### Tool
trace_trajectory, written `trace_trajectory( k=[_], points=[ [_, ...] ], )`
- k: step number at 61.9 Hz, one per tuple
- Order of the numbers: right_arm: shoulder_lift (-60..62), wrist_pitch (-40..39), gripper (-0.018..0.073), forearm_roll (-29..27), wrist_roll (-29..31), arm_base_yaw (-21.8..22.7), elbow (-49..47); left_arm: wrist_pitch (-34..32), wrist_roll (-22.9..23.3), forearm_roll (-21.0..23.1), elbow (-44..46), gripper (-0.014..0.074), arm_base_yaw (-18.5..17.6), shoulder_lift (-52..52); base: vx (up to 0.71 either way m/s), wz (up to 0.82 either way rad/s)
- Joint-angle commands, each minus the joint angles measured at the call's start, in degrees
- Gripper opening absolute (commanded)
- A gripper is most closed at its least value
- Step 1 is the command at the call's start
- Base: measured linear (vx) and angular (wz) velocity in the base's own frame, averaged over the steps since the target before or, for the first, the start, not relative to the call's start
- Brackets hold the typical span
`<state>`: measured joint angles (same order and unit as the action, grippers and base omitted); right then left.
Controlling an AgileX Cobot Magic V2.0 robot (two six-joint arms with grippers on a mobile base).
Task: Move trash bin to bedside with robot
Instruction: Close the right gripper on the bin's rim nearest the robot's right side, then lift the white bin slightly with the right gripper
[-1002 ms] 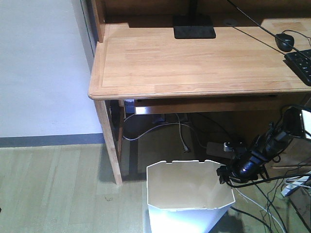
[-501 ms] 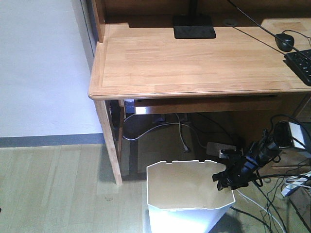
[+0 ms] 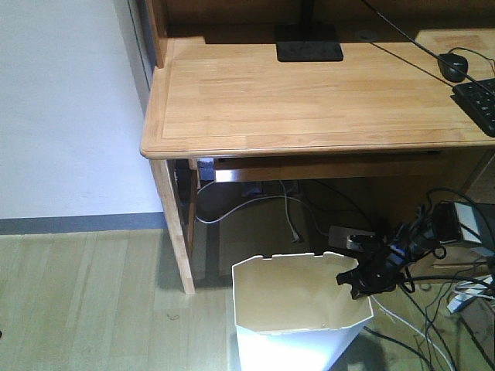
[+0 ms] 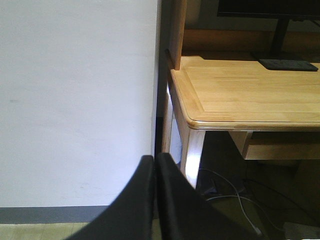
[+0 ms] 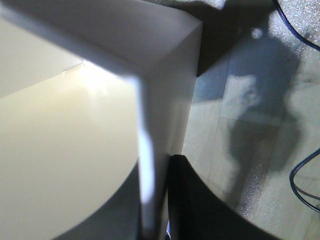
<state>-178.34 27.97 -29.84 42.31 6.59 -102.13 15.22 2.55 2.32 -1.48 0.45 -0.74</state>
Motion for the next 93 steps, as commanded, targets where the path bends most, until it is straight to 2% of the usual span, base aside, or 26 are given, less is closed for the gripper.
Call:
trace_trajectory(
  k=[1, 14, 20, 46, 62, 82, 93],
  points=[
    [4.60, 6.09, -0.0009, -6.35, 3.10, 0.57, -1.12, -3.95, 0.35, 0.24, -0.67, -0.0006, 0.02, -0.78, 0.00, 0.00],
    [5.93, 12.24, -0.0006, -15.70, 12.17, 3.38, -0.78, -3.95, 0.35, 0.24, -0.67, -0.0006, 0.02, -0.78, 0.00, 0.00],
    [8.42, 12.74, -0.0005, -18.59, 16.57, 4.96, 1.82, -3.95, 0.35, 0.24, -0.67, -0.0006, 0.02, -0.78, 0.00, 0.00],
    [25.05, 6.33, -0.0005, -18.97, 24.22, 7.10, 21.76, -3.95, 0.35, 0.24, -0.67, -0.0006, 0.02, -0.78, 0.00, 0.00],
    [36.62, 6.85, -0.0005, -24.26, 33.82, 7.10, 34.03, -3.95, 0.35, 0.24, -0.67, -0.0006, 0.02, -0.78, 0.00, 0.00],
    [46.54, 8.05, -0.0005, -25.90, 39.05, 7.10, 45.38, -3.95, 0.35, 0.24, -0.67, -0.0006, 0.02, -0.78, 0.00, 0.00],
    [47.92, 9.87, -0.0005, -27.13, 40.11, 7.10, 47.50, -3.95, 0.35, 0.24, -0.67, -0.0006, 0.02, -0.78, 0.00, 0.00]
  ],
)
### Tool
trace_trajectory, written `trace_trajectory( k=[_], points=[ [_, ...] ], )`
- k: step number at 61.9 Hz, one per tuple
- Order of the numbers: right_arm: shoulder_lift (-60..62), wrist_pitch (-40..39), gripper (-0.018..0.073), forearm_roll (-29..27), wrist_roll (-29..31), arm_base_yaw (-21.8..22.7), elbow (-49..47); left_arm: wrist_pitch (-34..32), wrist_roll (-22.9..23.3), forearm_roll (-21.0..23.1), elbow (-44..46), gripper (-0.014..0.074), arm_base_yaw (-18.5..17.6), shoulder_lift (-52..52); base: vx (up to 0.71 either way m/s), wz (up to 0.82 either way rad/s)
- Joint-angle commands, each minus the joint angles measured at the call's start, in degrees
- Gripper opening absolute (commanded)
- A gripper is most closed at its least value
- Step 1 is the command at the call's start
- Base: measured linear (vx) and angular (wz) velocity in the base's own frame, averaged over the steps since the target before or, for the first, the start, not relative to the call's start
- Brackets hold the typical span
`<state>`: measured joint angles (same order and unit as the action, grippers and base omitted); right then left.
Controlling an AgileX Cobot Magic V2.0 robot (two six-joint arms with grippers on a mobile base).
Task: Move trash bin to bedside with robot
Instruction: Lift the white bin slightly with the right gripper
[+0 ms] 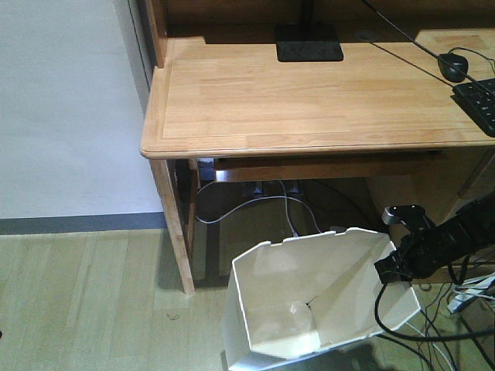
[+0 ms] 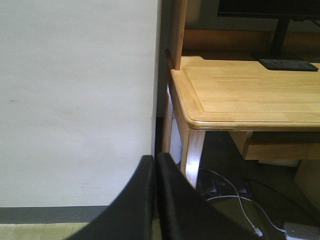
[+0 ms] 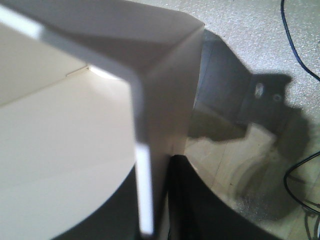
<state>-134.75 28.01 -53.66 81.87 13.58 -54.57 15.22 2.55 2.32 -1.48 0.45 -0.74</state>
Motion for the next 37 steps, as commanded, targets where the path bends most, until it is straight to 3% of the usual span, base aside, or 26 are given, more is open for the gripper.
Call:
trace_trajectory(
  k=[1, 37],
  points=[
    [4.33, 10.07, -0.0005, -3.48, 0.40, 0.10, -0.06, -3.95, 0.35, 0.24, -0.67, -0.0006, 0.02, -0.78, 0.00, 0.00],
    [4.27, 12.34, -0.0005, -4.89, 0.49, 0.10, -0.06, -3.95, 0.35, 0.24, -0.67, -0.0006, 0.02, -0.78, 0.00, 0.00]
  ],
)
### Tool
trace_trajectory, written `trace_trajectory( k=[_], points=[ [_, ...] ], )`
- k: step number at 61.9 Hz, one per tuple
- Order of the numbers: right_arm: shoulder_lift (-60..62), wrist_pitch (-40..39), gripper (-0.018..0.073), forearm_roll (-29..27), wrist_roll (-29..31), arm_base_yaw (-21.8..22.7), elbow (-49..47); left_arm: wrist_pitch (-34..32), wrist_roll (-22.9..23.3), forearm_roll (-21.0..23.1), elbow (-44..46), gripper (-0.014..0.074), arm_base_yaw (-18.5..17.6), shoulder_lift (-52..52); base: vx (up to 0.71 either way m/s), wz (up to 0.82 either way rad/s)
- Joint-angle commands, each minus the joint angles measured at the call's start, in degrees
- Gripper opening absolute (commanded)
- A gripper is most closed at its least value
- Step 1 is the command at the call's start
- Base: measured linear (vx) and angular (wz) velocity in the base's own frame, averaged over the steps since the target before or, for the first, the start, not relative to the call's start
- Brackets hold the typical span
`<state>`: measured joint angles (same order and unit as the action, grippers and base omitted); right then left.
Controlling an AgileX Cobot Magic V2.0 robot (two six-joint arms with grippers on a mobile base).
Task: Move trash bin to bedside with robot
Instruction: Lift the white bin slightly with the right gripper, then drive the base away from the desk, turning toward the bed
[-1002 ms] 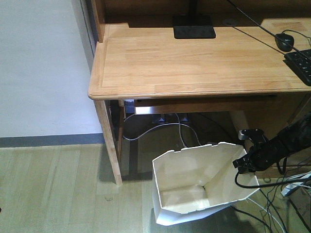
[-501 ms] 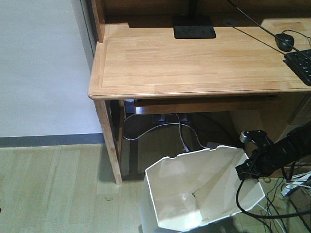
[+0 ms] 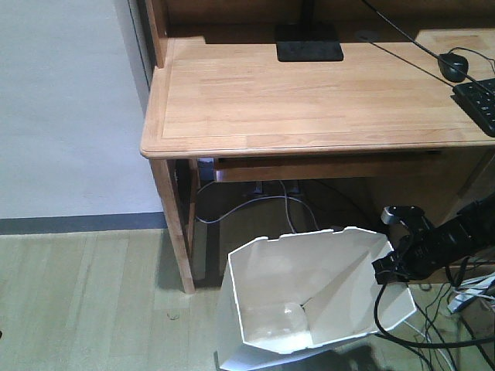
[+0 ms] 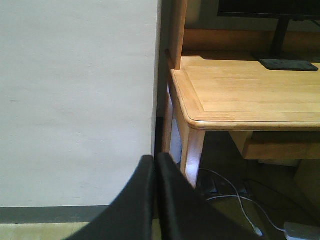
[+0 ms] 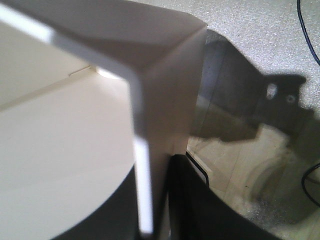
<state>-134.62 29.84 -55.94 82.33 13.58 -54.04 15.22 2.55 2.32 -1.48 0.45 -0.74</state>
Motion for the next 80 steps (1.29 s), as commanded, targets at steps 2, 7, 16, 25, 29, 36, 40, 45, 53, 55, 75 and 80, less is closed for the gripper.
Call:
trace_trajectory(
  k=[2, 7, 16, 25, 29, 36, 40, 45, 53, 55, 75, 80],
  points=[
    [4.14, 10.51, -0.0005, -2.60, 0.03, 0.10, -0.60, -3.95, 0.35, 0.24, -0.67, -0.0006, 0.02, -0.78, 0.00, 0.00],
    [4.14, 10.51, -0.0005, -2.60, 0.03, 0.10, -0.60, -3.95, 0.35, 0.24, -0.67, -0.0006, 0.02, -0.78, 0.00, 0.00],
    [4.14, 10.51, -0.0005, -2.60, 0.03, 0.10, -0.60, -3.95, 0.35, 0.24, -0.67, -0.0006, 0.02, -0.78, 0.00, 0.00],
    [4.14, 10.51, -0.0005, -2.60, 0.03, 0.10, -0.60, -3.95, 0.35, 0.24, -0.67, -0.0006, 0.02, -0.78, -0.01, 0.03],
    [4.14, 10.51, -0.0005, -2.60, 0.03, 0.10, -0.60, -3.95, 0.35, 0.24, -0.67, -0.0006, 0.02, -0.78, -0.02, 0.06],
    [4.14, 10.51, -0.0005, -2.60, 0.03, 0.10, -0.60, -3.95, 0.35, 0.24, -0.67, -0.0006, 0.02, -0.78, -0.02, 0.10],
    [4.14, 10.51, -0.0005, -2.60, 0.03, 0.10, -0.60, -3.95, 0.35, 0.24, -0.67, -0.0006, 0.02, -0.78, -0.03, 0.14],
    [4.14, 10.51, -0.0005, -2.60, 0.03, 0.10, -0.60, -3.95, 0.35, 0.24, -0.67, -0.0006, 0.02, -0.78, -0.03, 0.19],
    [4.14, 10.51, -0.0005, -2.60, 0.03, 0.10, -0.60, -3.95, 0.35, 0.24, -0.67, -0.0006, 0.02, -0.78, -0.02, 0.27],
    [4.14, 10.51, -0.0005, -2.60, 0.03, 0.10, -0.60, -3.95, 0.35, 0.24, -0.67, -0.0006, 0.02, -0.78, -0.01, 0.34],
    [4.14, 10.51, -0.0005, -2.60, 0.03, 0.10, -0.60, -3.95, 0.35, 0.24, -0.67, -0.0006, 0.02, -0.78, 0.01, 0.50],
    [4.14, 10.51, -0.0005, -2.60, 0.03, 0.10, -0.60, -3.95, 0.35, 0.24, -0.67, -0.0006, 0.02, -0.78, 0.01, 0.61]
  ],
)
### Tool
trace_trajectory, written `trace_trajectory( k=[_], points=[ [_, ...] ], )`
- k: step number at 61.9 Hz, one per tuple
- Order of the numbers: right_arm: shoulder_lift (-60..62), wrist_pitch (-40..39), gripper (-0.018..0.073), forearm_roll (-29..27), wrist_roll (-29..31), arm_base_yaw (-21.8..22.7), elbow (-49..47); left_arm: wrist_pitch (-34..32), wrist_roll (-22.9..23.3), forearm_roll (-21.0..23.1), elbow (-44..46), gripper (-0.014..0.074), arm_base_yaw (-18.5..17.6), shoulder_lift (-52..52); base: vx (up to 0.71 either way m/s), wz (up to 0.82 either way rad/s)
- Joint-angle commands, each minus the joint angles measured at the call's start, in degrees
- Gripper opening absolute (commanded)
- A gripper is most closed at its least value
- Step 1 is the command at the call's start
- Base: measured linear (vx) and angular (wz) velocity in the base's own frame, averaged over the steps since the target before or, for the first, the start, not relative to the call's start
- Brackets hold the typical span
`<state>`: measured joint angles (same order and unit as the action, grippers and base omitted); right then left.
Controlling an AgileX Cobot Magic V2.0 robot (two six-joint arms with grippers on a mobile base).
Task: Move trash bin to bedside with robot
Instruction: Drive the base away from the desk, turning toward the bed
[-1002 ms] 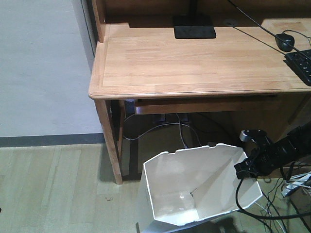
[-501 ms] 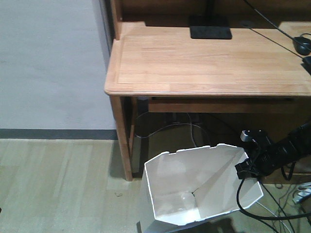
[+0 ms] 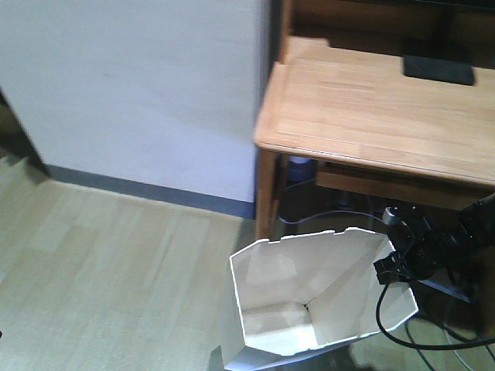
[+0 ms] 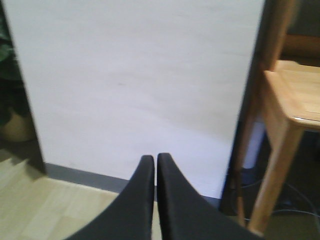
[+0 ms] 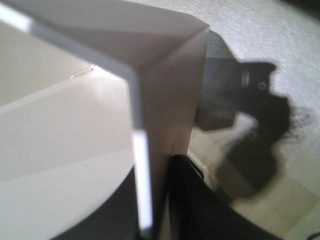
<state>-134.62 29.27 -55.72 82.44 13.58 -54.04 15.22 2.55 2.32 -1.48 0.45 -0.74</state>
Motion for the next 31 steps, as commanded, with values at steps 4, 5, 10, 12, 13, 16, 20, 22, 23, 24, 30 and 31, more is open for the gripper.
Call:
trace_trajectory(
  k=[4, 5, 10, 12, 13, 16, 20, 22, 23, 24, 30, 31],
  points=[
    [4.14, 11.08, -0.0005, -2.82, -0.08, 0.10, -0.60, -3.95, 0.35, 0.24, -0.67, -0.0006, 0.02, -0.78, 0.01, 0.60],
    [4.14, 11.08, -0.0005, -2.82, -0.08, 0.10, -0.60, -3.95, 0.35, 0.24, -0.67, -0.0006, 0.02, -0.78, 0.01, 0.58],
    [4.14, 11.08, -0.0005, -2.82, -0.08, 0.10, -0.60, -3.95, 0.35, 0.24, -0.67, -0.0006, 0.02, -0.78, 0.01, 0.55],
    [4.14, 11.08, -0.0005, -2.82, -0.08, 0.10, -0.60, -3.95, 0.35, 0.24, -0.67, -0.0006, 0.02, -0.78, 0.01, 0.50],
    [4.14, 11.08, -0.0005, -2.82, -0.08, 0.10, -0.60, -3.95, 0.35, 0.24, -0.67, -0.0006, 0.02, -0.78, 0.01, 0.49],
    [4.14, 11.08, -0.0005, -2.82, -0.08, 0.10, -0.60, -3.95, 0.35, 0.24, -0.67, -0.0006, 0.02, -0.78, 0.02, 0.46],
    [4.14, 11.08, -0.0005, -2.82, -0.08, 0.10, -0.60, -3.95, 0.35, 0.24, -0.67, -0.0006, 0.02, -0.78, 0.03, 0.42],
    [4.14, 11.08, -0.0005, -2.82, -0.08, 0.10, -0.60, -3.95, 0.35, 0.24, -0.67, -0.0006, 0.02, -0.78, 0.04, 0.40],
    [4.14, 11.08, -0.0005, -2.82, -0.08, 0.10, -0.60, -3.95, 0.35, 0.24, -0.67, -0.0006, 0.02, -0.78, 0.04, 0.39],
    [4.14, 11.08, -0.0005, -2.82, -0.08, 0.10, -0.60, -3.95, 0.35, 0.24, -0.67, -0.0006, 0.02, -0.78, 0.04, 0.39],
    [4.14, 11.08, -0.0005, -2.82, -0.08, 0.10, -0.60, -3.95, 0.35, 0.24, -0.67, -0.0006, 0.02, -0.78, 0.05, 0.37],
    [4.14, 11.08, -0.0005, -2.82, -0.08, 0.10, -0.60, -3.95, 0.35, 0.24, -0.67, -0.0006, 0.02, -0.78, 0.06, 0.36]
  ],
)
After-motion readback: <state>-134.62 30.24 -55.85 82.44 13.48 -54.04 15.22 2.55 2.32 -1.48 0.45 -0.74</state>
